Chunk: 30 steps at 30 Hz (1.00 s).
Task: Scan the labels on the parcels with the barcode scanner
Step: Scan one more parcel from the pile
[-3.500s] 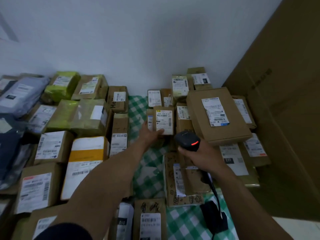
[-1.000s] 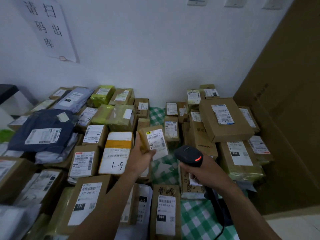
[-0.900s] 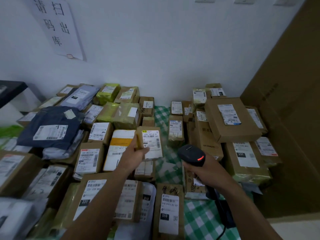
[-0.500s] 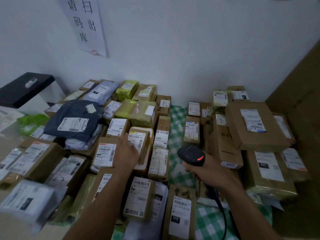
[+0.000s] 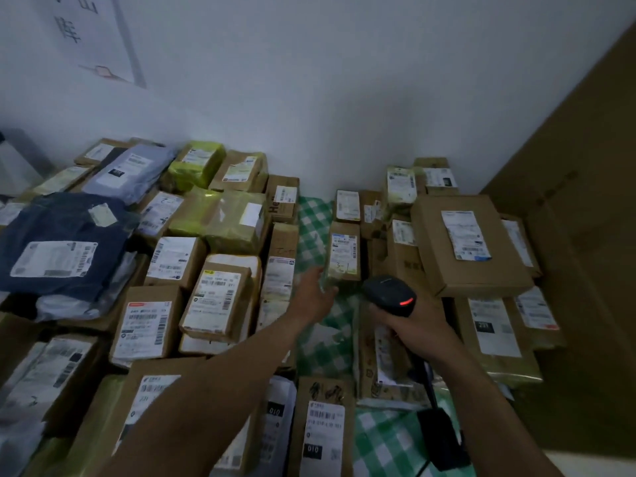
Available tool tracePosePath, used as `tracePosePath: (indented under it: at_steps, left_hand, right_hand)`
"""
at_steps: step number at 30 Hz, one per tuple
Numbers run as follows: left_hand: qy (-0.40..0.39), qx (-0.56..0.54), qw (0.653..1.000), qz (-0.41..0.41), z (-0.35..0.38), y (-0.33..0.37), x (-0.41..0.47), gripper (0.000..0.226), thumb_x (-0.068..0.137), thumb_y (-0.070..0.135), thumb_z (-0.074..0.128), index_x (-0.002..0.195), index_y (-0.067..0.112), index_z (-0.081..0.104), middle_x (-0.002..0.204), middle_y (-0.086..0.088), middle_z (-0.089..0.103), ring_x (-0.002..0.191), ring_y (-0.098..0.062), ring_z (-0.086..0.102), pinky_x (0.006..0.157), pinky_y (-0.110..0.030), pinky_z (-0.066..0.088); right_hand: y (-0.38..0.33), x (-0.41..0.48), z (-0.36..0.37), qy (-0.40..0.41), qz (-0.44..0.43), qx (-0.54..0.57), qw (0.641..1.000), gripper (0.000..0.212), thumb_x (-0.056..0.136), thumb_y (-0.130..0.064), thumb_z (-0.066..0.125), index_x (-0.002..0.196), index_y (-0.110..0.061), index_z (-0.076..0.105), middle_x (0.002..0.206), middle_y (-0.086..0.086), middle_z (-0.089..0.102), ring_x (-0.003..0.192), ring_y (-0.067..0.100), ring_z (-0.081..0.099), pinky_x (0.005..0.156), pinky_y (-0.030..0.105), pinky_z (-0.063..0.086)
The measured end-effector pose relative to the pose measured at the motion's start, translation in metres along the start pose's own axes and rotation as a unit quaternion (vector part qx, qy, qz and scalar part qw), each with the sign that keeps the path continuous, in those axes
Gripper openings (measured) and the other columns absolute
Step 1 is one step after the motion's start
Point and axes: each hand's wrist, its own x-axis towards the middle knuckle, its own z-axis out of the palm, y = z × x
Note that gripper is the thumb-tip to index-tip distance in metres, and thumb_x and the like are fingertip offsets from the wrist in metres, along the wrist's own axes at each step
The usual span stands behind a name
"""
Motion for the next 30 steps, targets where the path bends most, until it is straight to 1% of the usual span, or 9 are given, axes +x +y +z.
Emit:
tracePosePath:
  at_steps: [2, 4, 6, 10, 14, 18, 23, 26, 30]
  left_hand:
    - [-0.014, -0.007, 1.0, -0.021, 0.011, 0.001, 0.024, 0.037, 0.103, 0.019, 0.061, 0.138, 0.009, 0.054, 0.127, -0.003, 0.06, 0.113, -0.012, 0.053, 0.09, -0.023, 0.04]
    - [-0.014, -0.033, 0.998, -0.052, 0.02, -0.001, 0.047, 0.039, 0.103, 0.026, 0.061, 0.138, 0.009, 0.054, 0.118, 0.003, 0.054, 0.108, -0.012, 0.05, 0.087, -0.024, 0.039]
    - [-0.008, -0.05, 0.997, -0.058, 0.03, -0.009, 0.065, 0.045, 0.102, 0.029, 0.063, 0.141, 0.01, 0.052, 0.126, -0.002, 0.06, 0.117, -0.018, 0.056, 0.094, -0.03, 0.044]
    - [-0.017, -0.061, 0.996, -0.068, 0.064, -0.05, 0.108, 0.052, 0.102, 0.033, 0.062, 0.149, 0.014, 0.048, 0.144, -0.011, 0.059, 0.133, -0.031, 0.055, 0.113, -0.044, 0.043]
    - [-0.009, -0.145, 0.982, -0.121, 0.074, -0.043, 0.115, 0.053, 0.099, 0.029, 0.067, 0.148, 0.019, 0.049, 0.143, -0.007, 0.06, 0.133, -0.028, 0.055, 0.112, -0.04, 0.043]
    - [-0.001, -0.224, 0.961, -0.166, 0.086, -0.048, 0.108, 0.076, 0.085, 0.012, 0.082, 0.149, 0.016, 0.04, 0.144, -0.013, 0.056, 0.131, -0.03, 0.056, 0.109, -0.041, 0.048]
    - [-0.071, -0.263, 0.954, -0.125, 0.085, -0.055, 0.108, 0.123, 0.066, 0.006, 0.093, 0.16, 0.024, 0.016, 0.148, -0.009, 0.05, 0.136, -0.025, 0.05, 0.114, -0.049, 0.044]
    - [-0.094, -0.296, 0.941, -0.133, 0.084, -0.053, 0.106, 0.127, 0.067, 0.005, 0.093, 0.163, 0.026, 0.012, 0.147, -0.007, 0.05, 0.135, -0.024, 0.05, 0.114, -0.051, 0.043]
    - [-0.117, -0.323, 0.926, -0.158, 0.088, -0.055, 0.105, 0.131, 0.053, 0.015, 0.098, 0.16, 0.028, 0.023, 0.141, -0.013, 0.06, 0.126, -0.028, 0.061, 0.109, -0.055, 0.049]
  right_hand:
    - [0.003, 0.011, -0.007, 0.022, 0.019, -0.01, 1.0, 0.035, 0.09, -0.034, 0.08, 0.118, -0.042, 0.06, 0.107, -0.021, 0.066, 0.096, 0.001, 0.063, 0.081, 0.026, 0.054]
    - [0.006, 0.02, -0.013, 0.036, 0.027, -0.014, 0.999, 0.028, 0.089, -0.035, 0.08, 0.107, -0.048, 0.062, 0.108, -0.014, 0.071, 0.096, 0.007, 0.068, 0.078, 0.029, 0.056]
    - [0.009, 0.025, -0.017, 0.046, 0.034, -0.011, 0.998, 0.029, 0.089, -0.035, 0.081, 0.109, -0.048, 0.064, 0.106, -0.01, 0.074, 0.094, 0.009, 0.069, 0.07, 0.023, 0.052]
    - [0.015, 0.034, -0.019, 0.054, 0.054, -0.016, 0.997, 0.033, 0.088, -0.033, 0.082, 0.116, -0.041, 0.066, 0.103, -0.014, 0.073, 0.095, 0.006, 0.068, 0.07, 0.018, 0.048]
    - [0.023, 0.04, -0.022, 0.055, 0.086, -0.007, 0.995, 0.031, 0.088, -0.034, 0.083, 0.108, -0.048, 0.064, 0.108, -0.014, 0.074, 0.1, 0.009, 0.069, 0.078, 0.025, 0.052]
    - [0.026, 0.045, -0.024, 0.053, 0.098, 0.008, 0.994, 0.025, 0.09, -0.03, 0.081, 0.109, -0.038, 0.067, 0.098, -0.009, 0.074, 0.086, 0.004, 0.069, 0.06, 0.014, 0.051]
    - [0.026, 0.05, -0.024, 0.045, 0.102, 0.012, 0.994, 0.031, 0.09, -0.03, 0.08, 0.118, -0.035, 0.067, 0.092, -0.01, 0.071, 0.086, 0.006, 0.067, 0.058, 0.011, 0.05]
    - [0.026, 0.05, -0.023, 0.046, 0.102, 0.012, 0.994, 0.035, 0.089, -0.032, 0.081, 0.122, -0.034, 0.067, 0.096, -0.008, 0.071, 0.088, 0.008, 0.067, 0.058, 0.011, 0.05]
    - [0.026, 0.049, -0.023, 0.051, 0.1, 0.026, 0.993, 0.037, 0.089, -0.03, 0.082, 0.122, -0.033, 0.066, 0.106, -0.002, 0.073, 0.088, 0.009, 0.068, 0.057, 0.013, 0.051]
